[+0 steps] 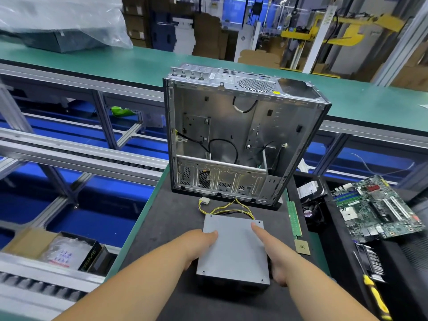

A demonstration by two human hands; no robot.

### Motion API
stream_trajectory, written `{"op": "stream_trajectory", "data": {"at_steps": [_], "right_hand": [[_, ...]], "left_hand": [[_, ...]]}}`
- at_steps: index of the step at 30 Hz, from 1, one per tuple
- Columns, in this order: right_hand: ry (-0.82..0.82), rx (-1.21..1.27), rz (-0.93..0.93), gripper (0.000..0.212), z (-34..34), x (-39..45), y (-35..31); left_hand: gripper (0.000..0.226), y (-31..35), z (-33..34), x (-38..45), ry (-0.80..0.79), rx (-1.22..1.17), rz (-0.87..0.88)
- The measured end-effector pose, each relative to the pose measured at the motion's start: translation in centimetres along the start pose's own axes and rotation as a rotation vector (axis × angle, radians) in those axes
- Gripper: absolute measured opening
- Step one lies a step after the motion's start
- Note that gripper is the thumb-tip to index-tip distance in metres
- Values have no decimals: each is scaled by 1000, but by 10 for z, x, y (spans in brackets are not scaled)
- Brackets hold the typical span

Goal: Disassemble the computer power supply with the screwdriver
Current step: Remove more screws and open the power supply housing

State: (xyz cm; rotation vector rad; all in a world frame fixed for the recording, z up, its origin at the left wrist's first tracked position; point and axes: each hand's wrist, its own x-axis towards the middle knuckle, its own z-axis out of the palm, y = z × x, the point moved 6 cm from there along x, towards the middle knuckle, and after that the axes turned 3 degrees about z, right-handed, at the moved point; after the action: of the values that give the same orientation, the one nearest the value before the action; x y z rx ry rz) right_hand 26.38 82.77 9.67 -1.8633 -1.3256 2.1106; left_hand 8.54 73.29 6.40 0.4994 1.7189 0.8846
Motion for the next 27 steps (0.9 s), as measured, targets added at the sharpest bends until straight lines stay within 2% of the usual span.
{"op": "stream_trajectory", "data": {"at_steps": [6,9,11,13,15,18,21,23,27], "right_hand": [[-25,-212,-122,36,14,-17,-32],[126,-340,-207,56,13,-22,-46],[208,-487,-340,50,18,-26,-55],[257,-548,-435,42,27,-30,-60],[216,-504,-482,46,40,-31,-61],[100,-473,-547,51,63,-28,-65],[-4,-444,-604,62,82,-26,-68],[-47,-409,-629,60,86,-25,-69],[-94,-379,-618,46,81,-22,-68]], "left_hand": [[31,10,-10,-5,-10,-178,-15],[45,15,-21,-5,79,-55,28],[42,18,-28,-11,124,50,41],[48,18,-33,-15,110,44,48],[56,20,-38,-19,86,-49,63],[53,21,-51,-30,72,-205,79],[51,19,-61,-36,54,-257,98],[48,24,-67,-38,102,-169,162],[73,52,-74,-49,291,290,444]]}}
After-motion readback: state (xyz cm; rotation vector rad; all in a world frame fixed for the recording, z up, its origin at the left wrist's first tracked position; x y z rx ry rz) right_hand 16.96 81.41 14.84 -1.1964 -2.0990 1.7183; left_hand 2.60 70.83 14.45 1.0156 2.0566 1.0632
